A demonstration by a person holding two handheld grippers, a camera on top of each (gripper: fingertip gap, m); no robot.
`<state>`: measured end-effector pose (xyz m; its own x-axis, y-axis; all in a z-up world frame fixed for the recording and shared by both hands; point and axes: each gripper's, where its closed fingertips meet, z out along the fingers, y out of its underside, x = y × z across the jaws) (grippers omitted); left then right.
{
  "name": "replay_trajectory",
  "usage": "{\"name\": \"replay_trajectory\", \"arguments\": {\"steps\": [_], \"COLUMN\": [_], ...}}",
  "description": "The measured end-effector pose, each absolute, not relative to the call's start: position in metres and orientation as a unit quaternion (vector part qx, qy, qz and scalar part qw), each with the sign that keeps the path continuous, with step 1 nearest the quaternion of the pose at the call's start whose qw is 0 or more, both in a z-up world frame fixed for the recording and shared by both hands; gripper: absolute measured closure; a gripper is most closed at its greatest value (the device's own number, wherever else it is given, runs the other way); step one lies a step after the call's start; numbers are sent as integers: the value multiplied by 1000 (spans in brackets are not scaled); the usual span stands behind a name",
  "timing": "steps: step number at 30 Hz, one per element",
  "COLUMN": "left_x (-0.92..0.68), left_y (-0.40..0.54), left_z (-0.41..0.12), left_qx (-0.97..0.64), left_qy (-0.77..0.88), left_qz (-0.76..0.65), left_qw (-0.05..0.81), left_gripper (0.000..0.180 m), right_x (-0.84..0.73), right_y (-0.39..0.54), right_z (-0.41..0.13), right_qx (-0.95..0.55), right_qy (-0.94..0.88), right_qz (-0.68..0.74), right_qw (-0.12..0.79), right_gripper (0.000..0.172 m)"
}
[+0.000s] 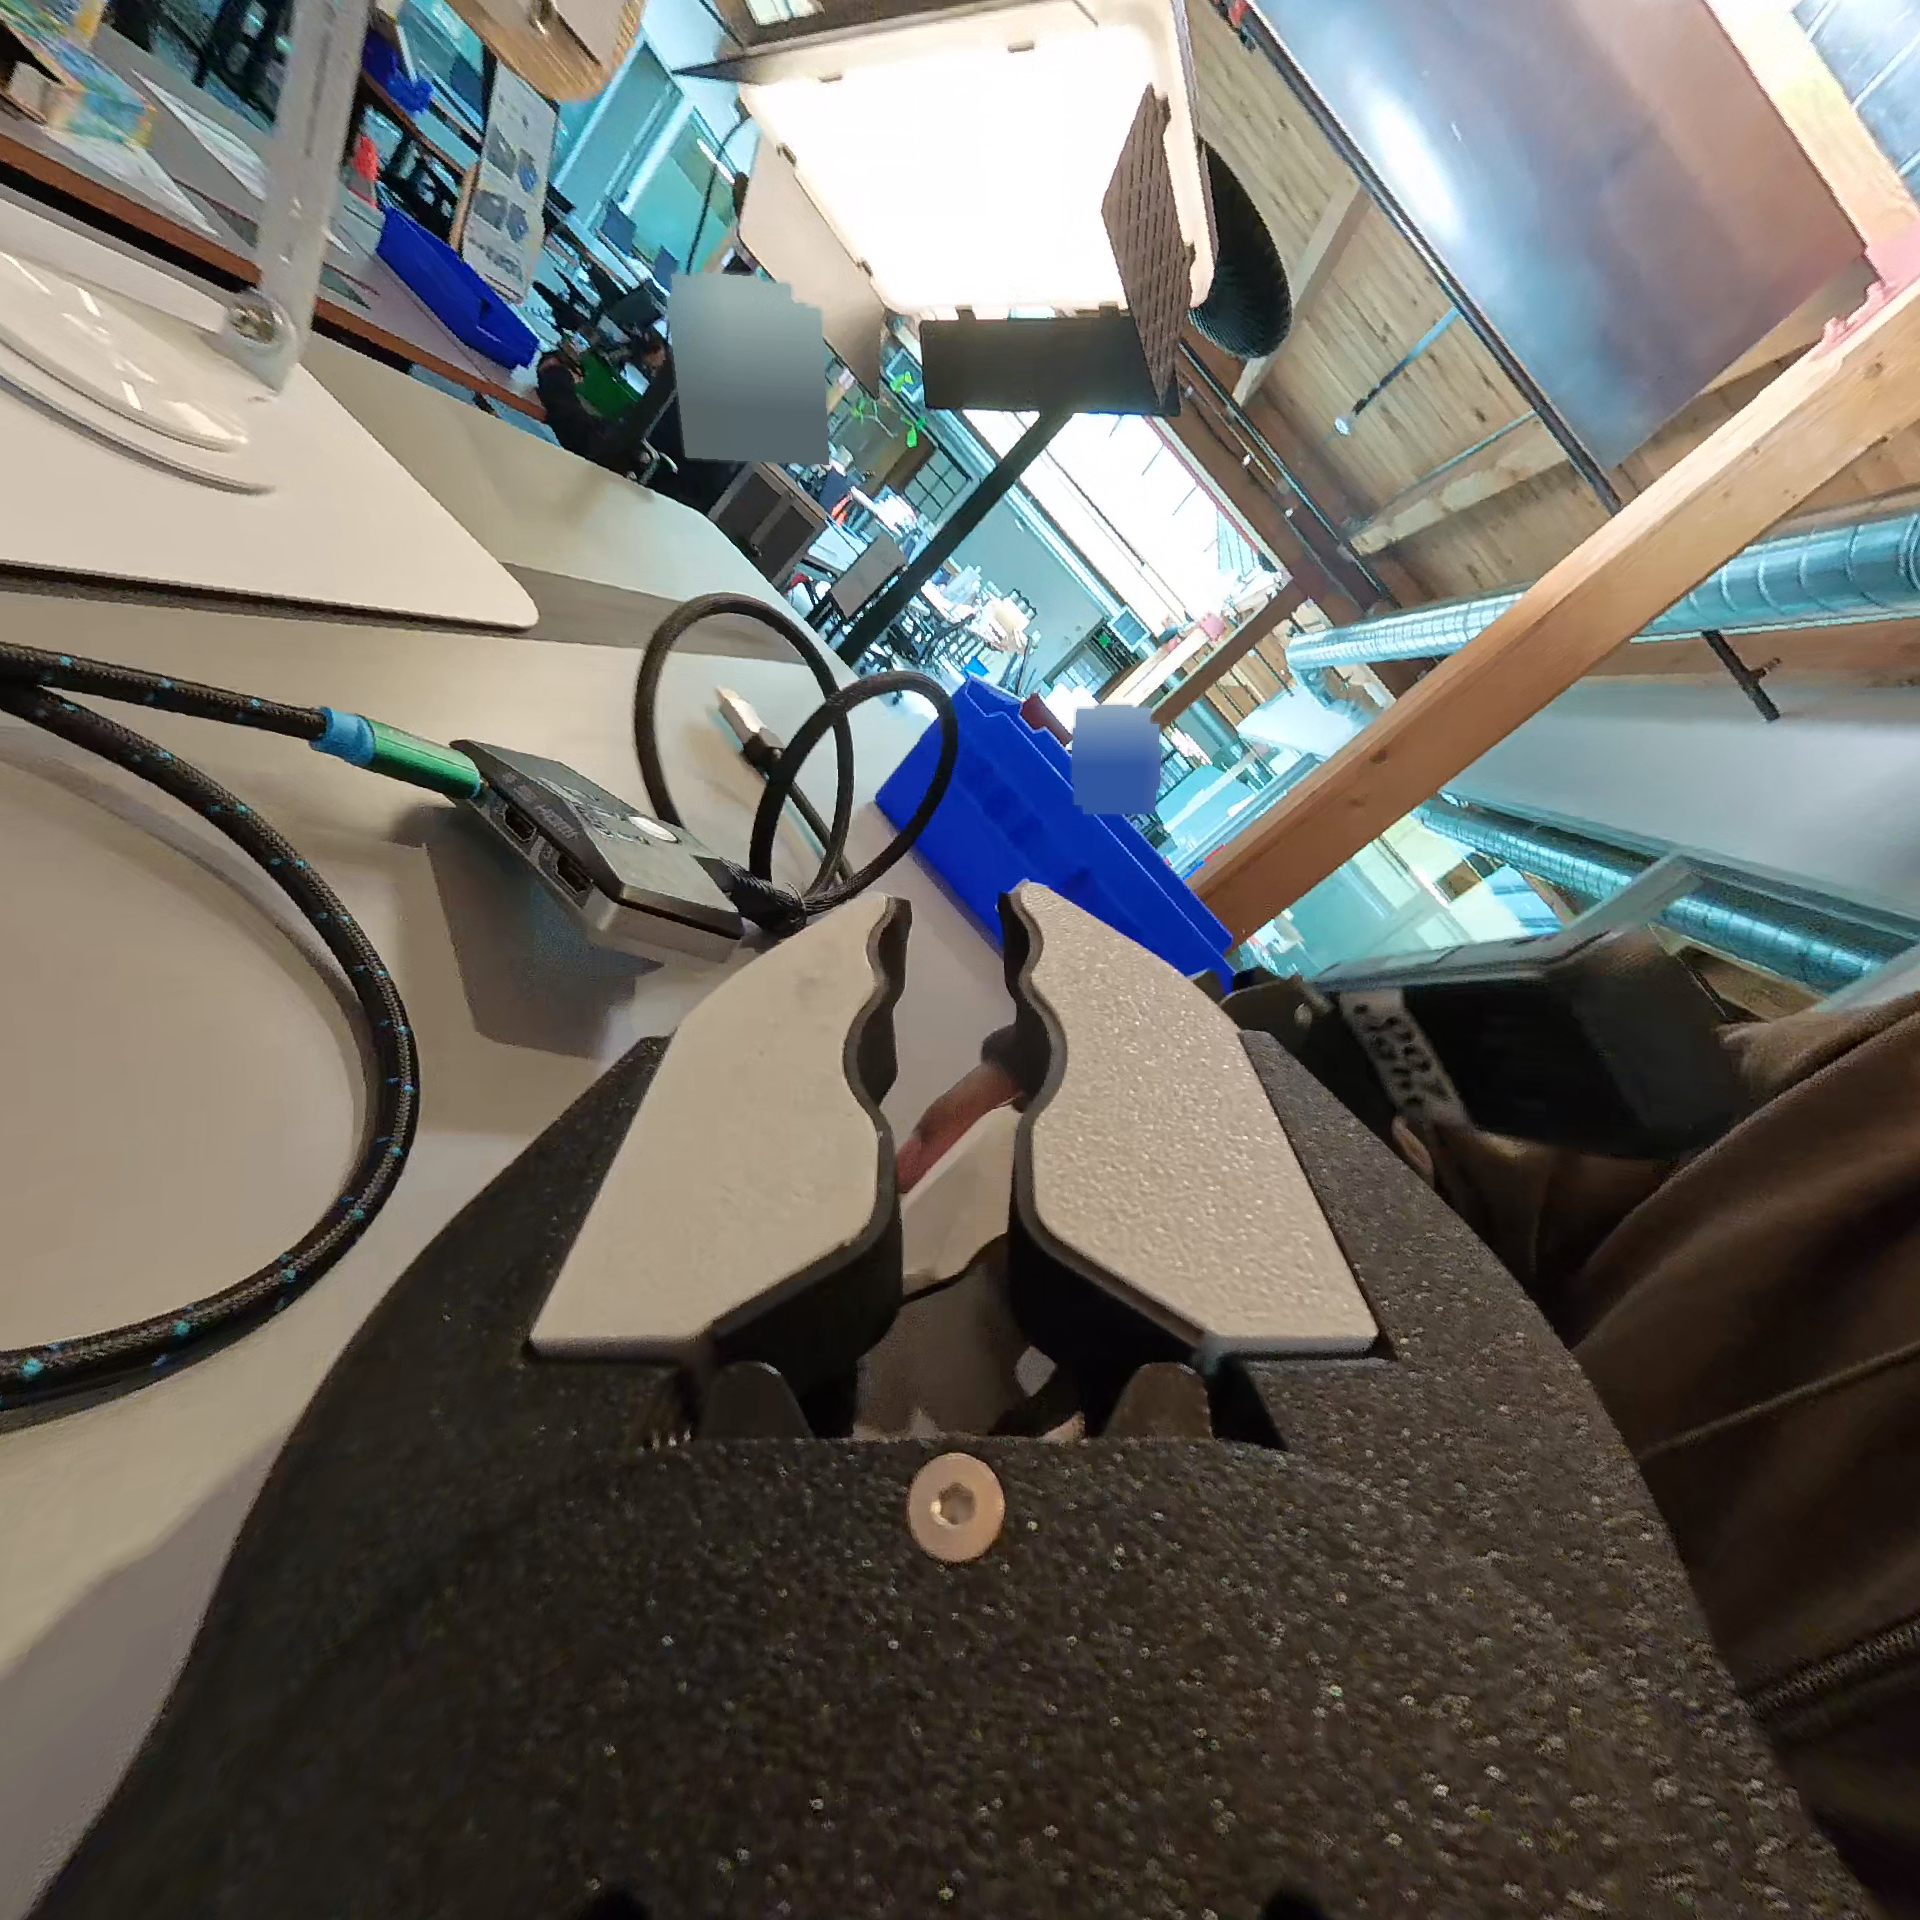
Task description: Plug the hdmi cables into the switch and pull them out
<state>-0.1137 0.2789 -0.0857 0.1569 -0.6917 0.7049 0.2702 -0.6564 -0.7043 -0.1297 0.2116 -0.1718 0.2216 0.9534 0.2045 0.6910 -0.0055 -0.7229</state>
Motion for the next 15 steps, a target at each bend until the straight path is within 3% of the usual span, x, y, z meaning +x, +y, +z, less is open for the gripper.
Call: {"name": "replay_trajectory", "arguments": {"steps": [8, 15], "left_x": [-143, -173], "left_y": [295, 302], "left_z": [-74, -42], "left_qx": [-646, -610], "left_qy": [128, 143], "left_qz": [-596, -466], "left_qw": [460, 624], "left_gripper": [162, 150], "right_x": [-135, -135], "right_y": [227, 227], "right_z": [-182, -187], "right_qx": [-693, -712], "right_qy": [-578, -573], "right_qz": [139, 172], "right_qw": [407, 367], "right_gripper": [129, 128]}}
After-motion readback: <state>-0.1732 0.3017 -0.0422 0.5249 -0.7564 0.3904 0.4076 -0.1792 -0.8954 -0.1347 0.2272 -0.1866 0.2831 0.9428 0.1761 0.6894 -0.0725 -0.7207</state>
